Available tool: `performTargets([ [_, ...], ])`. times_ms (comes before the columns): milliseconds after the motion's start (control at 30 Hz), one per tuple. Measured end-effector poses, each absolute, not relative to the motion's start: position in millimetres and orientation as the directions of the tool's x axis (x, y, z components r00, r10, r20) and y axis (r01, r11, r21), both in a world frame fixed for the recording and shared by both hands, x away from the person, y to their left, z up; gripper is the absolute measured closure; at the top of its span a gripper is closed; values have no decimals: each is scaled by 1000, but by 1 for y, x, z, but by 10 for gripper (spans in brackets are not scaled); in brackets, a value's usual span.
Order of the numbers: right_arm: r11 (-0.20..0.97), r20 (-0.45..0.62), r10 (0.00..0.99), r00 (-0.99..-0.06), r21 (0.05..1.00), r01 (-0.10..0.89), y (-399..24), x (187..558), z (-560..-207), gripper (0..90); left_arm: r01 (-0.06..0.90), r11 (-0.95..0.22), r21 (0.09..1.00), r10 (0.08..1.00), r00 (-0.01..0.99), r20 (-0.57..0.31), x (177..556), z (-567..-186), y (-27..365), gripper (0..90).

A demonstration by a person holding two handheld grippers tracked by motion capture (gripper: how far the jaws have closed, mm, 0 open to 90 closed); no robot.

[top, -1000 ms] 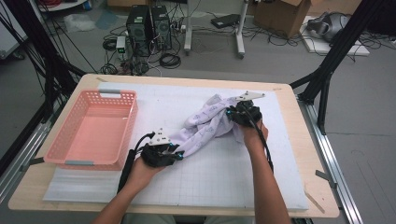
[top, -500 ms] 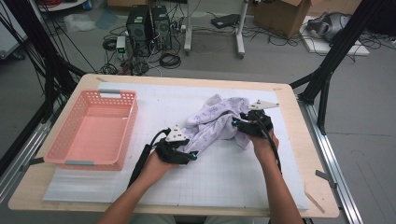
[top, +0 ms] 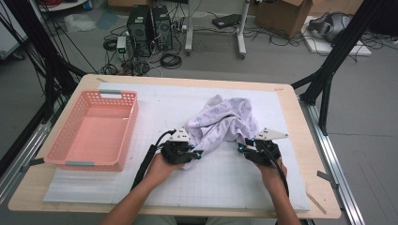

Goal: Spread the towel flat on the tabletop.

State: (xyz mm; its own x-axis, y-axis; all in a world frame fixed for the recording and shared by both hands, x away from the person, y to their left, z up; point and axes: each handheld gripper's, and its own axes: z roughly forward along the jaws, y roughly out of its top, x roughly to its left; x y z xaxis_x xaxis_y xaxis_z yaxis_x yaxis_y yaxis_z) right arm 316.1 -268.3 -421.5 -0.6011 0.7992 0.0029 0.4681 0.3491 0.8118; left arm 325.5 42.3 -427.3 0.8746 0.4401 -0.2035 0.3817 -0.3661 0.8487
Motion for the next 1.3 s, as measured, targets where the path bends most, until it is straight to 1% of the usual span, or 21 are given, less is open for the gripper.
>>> performTargets([
  [67, 363, -4, 793, -609, 806, 467, -263, 315, -425, 639, 375, -307, 875, 389, 888, -244, 319, -421, 37, 811],
  [100, 366, -7, 791, -612, 807, 463, -262, 314, -424, 638, 370, -287, 884, 379, 891, -251, 317, -419, 36, 809],
  [167, 367, -20, 794, -607, 812, 453, -259, 313, -423, 635, 374, -262, 890, 411, 877, -248, 319, -417, 38, 796],
  [200, 367, -24, 794, -607, 815, 448, -259, 312, -421, 633, 381, -259, 887, 441, 864, -242, 321, -417, 40, 765],
  [267, 362, -30, 796, -604, 824, 436, -258, 309, -418, 635, 401, -260, 878, 497, 835, -234, 325, -418, 47, 618],
  [333, 360, -39, 796, -604, 833, 421, -257, 306, -415, 658, 404, -254, 879, 534, 816, -221, 327, -419, 56, 496],
  [367, 353, -38, 797, -602, 838, 415, -257, 304, -414, 663, 395, -250, 884, 551, 809, -206, 327, -418, 61, 457],
  [400, 350, -40, 799, -601, 843, 409, -257, 302, -413, 674, 387, -245, 889, 559, 806, -197, 328, -417, 66, 434],
  [467, 343, -45, 802, -596, 851, 397, -257, 298, -411, 698, 384, -229, 895, 579, 793, -192, 329, -417, 77, 428],
  [500, 343, -45, 800, -598, 852, 395, -257, 296, -411, 725, 383, -229, 895, 590, 786, -186, 329, -417, 81, 426],
  [600, 356, -45, 787, -615, 848, 393, -256, 292, -411, 773, 396, -239, 887, 617, 767, -176, 332, -422, 93, 449],
  [667, 359, -27, 780, -625, 838, 411, -255, 293, -415, 780, 401, -257, 879, 618, 768, -169, 333, -424, 93, 494],
  [700, 363, -17, 776, -630, 830, 424, -253, 295, -418, 780, 402, -290, 868, 627, 766, -145, 335, -430, 92, 524],
  [733, 368, -12, 772, -635, 824, 431, -250, 297, -421, 778, 410, -310, 858, 626, 767, -141, 336, -433, 91, 534],
  [800, 387, -8, 767, -641, 803, 454, -241, 302, -428, 753, 431, -325, 842, 623, 767, -152, 337, -440, 88, 551],
  [900, 416, -17, 761, -649, 781, 467, -224, 312, -435, 716, 440, -346, 829, 625, 767, -146, 337, -446, 88, 563],
  [1000, 436, -13, 755, -656, 757, 487, -209, 324, -443, 703, 446, -376, 812, 608, 780, -147, 337, -449, 86, 590],
  [1100, 424, 19, 749, -663, 755, 501, -196, 332, -447, 669, 441, -395, 806, 577, 802, -156, 335, -450, 83, 601],
  [1167, 414, 32, 747, -664, 759, 502, -186, 335, -447, 620, 438, -418, 796, 564, 812, -151, 334, -451, 80, 613],
  [1233, 431, 13, 745, -667, 754, 496, -175, 339, -448, 613, 410, -451, 793, 561, 821, -105, 331, -451, 75, 679],
  [1300, 425, 11, 750, -661, 759, 494, -169, 343, -449, 635, 392, -470, 790, 557, 827, -78, 329, -451, 74, 799],
])
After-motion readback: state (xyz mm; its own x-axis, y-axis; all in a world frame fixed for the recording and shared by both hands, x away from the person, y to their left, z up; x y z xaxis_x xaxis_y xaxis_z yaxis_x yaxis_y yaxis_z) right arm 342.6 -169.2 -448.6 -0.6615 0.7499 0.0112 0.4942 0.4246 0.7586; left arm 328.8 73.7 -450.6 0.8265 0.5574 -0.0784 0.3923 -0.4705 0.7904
